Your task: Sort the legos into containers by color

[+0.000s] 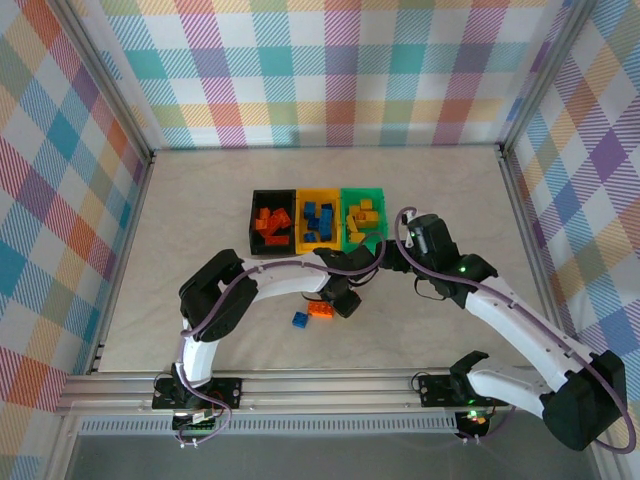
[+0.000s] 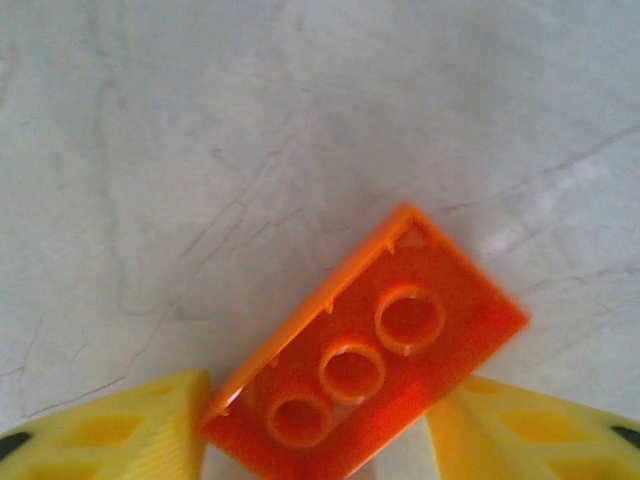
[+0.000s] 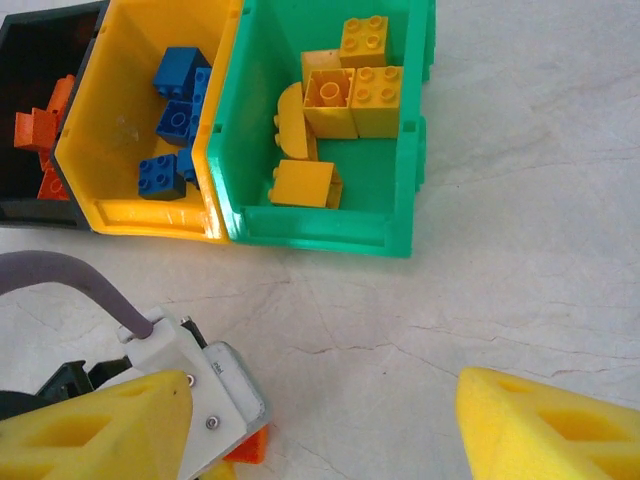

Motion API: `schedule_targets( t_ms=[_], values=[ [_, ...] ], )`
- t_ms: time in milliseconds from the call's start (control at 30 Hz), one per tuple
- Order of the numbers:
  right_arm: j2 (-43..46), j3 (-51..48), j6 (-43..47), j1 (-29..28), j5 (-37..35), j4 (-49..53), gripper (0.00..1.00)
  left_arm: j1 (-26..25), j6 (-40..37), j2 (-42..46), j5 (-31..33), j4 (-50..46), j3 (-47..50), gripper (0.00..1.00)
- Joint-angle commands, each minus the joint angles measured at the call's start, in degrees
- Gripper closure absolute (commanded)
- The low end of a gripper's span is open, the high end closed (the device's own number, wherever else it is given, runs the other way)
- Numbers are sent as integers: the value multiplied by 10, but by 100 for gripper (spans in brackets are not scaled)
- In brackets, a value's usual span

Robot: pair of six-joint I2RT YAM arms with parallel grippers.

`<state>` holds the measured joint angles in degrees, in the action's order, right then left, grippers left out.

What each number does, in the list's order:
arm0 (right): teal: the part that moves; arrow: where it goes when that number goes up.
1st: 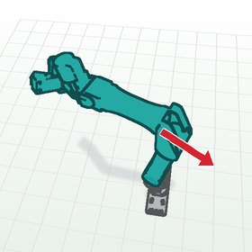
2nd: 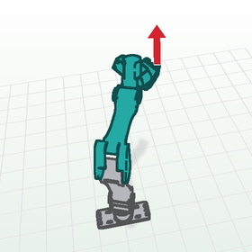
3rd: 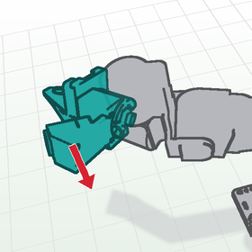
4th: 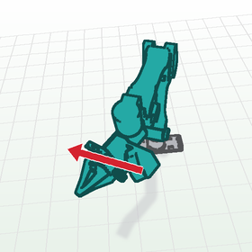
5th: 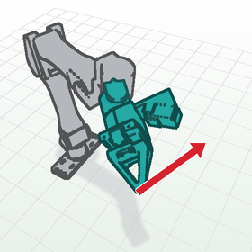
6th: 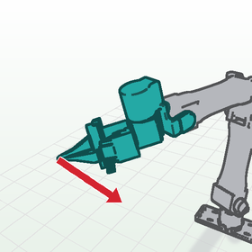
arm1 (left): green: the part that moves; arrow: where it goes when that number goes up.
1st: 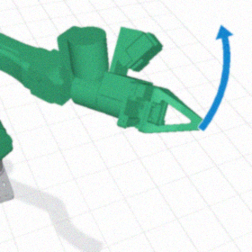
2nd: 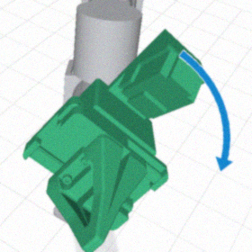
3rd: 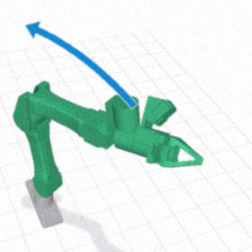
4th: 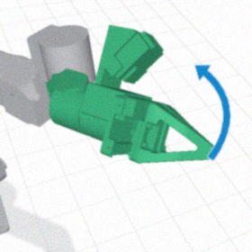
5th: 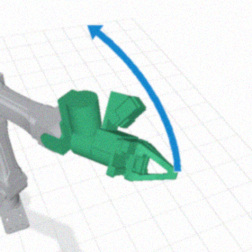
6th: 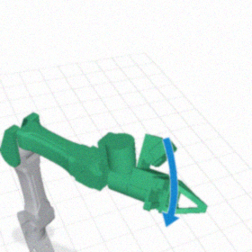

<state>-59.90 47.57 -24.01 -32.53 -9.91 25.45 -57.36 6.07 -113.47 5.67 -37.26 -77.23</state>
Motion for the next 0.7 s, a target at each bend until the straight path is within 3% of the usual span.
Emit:
schedule_targets(
  t_ms=[0, 367, 667],
  values=[
    [7, 1, -9, -10, 28, -7, 30, -3, -2, -24, 33, 16, -6, 50],
    [3, -3, -11, -9, 31, -12, 30, -3, 13, 9, 39, 32, -7, 64],
    [4, -7, -13, -10, 31, -14, 30, -1, 32, 60, 32, 41, 20, 69]
  ],
)
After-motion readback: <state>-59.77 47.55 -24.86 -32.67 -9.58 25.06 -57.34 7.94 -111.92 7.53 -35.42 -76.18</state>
